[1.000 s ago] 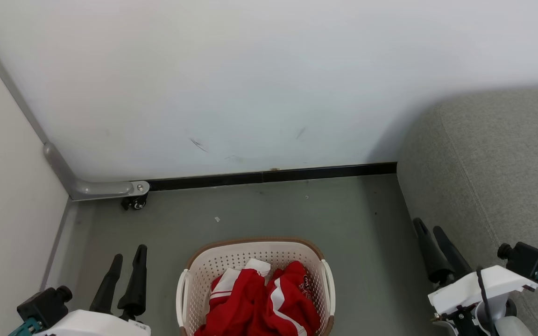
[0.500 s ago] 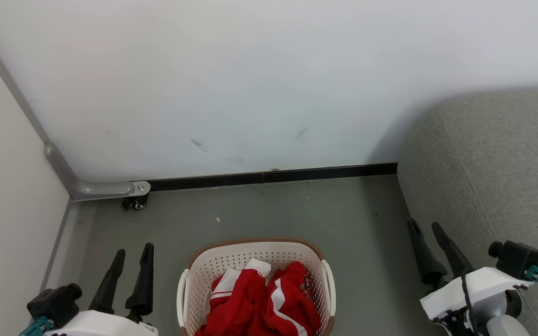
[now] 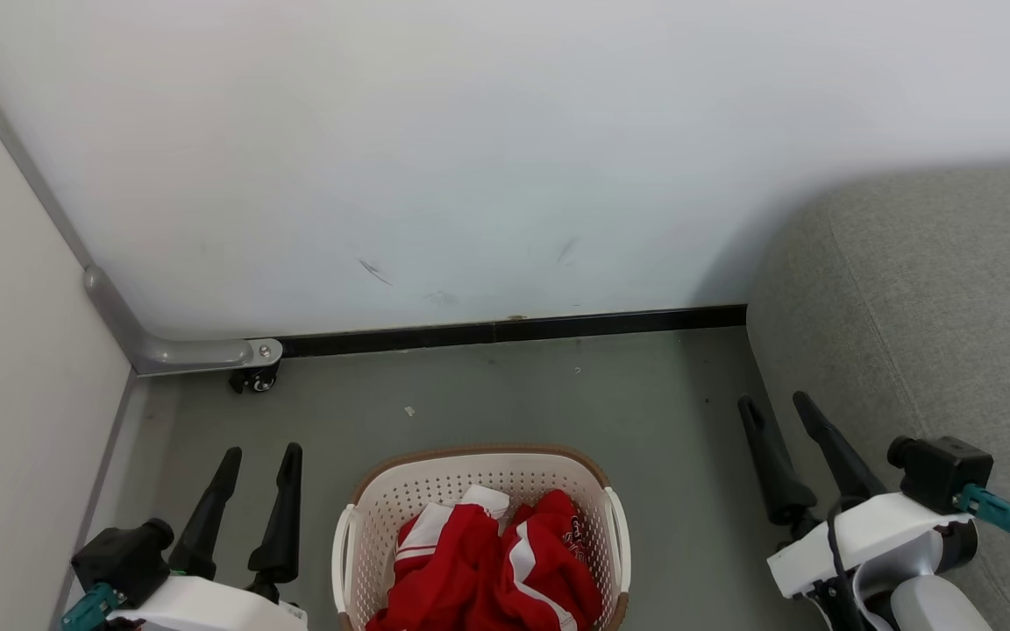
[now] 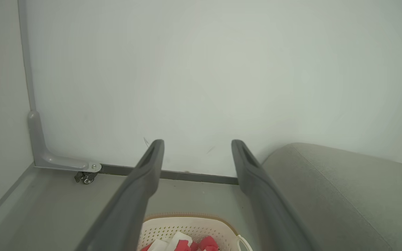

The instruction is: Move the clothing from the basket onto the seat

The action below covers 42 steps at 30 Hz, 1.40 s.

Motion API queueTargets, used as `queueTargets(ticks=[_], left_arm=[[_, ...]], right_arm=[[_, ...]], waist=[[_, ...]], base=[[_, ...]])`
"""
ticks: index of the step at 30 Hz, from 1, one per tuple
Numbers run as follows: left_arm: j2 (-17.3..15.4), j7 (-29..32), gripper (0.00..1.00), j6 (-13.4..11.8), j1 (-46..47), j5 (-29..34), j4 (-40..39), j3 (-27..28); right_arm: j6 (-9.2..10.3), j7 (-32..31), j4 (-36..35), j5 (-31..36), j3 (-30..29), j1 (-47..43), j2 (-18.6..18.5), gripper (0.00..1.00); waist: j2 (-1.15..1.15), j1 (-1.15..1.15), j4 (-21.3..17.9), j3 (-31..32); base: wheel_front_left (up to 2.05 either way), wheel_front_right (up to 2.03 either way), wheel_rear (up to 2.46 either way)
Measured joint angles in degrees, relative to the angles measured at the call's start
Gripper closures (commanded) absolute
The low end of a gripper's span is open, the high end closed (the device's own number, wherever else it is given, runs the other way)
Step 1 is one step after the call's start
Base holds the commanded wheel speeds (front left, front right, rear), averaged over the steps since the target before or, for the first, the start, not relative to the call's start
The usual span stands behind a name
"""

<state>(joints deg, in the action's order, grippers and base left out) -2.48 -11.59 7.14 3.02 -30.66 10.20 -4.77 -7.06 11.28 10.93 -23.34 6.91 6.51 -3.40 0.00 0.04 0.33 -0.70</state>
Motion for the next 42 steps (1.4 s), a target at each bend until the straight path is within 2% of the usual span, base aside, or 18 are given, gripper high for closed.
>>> queueTargets(ticks=[16,42], left_arm=[[0.04,-2.7,0.0,0.01,0.24,10.07,-0.52,-1.09],[0.15,-2.7,0.0,0.08,0.34,11.31,0.63,-2.42]], right_arm=[[-0.01,3.01,-1.79,11.4,1.58,0.94,0.0,0.0],[-0.01,3.02,-3.3,12.25,1.07,0.93,0.09,0.0]], waist=[[0.0,0.0,0.09,0.07],[0.0,-0.01,-0.2,-0.77]], base=[[0.0,0.0,0.0],[0.0,0.0,0.0]])
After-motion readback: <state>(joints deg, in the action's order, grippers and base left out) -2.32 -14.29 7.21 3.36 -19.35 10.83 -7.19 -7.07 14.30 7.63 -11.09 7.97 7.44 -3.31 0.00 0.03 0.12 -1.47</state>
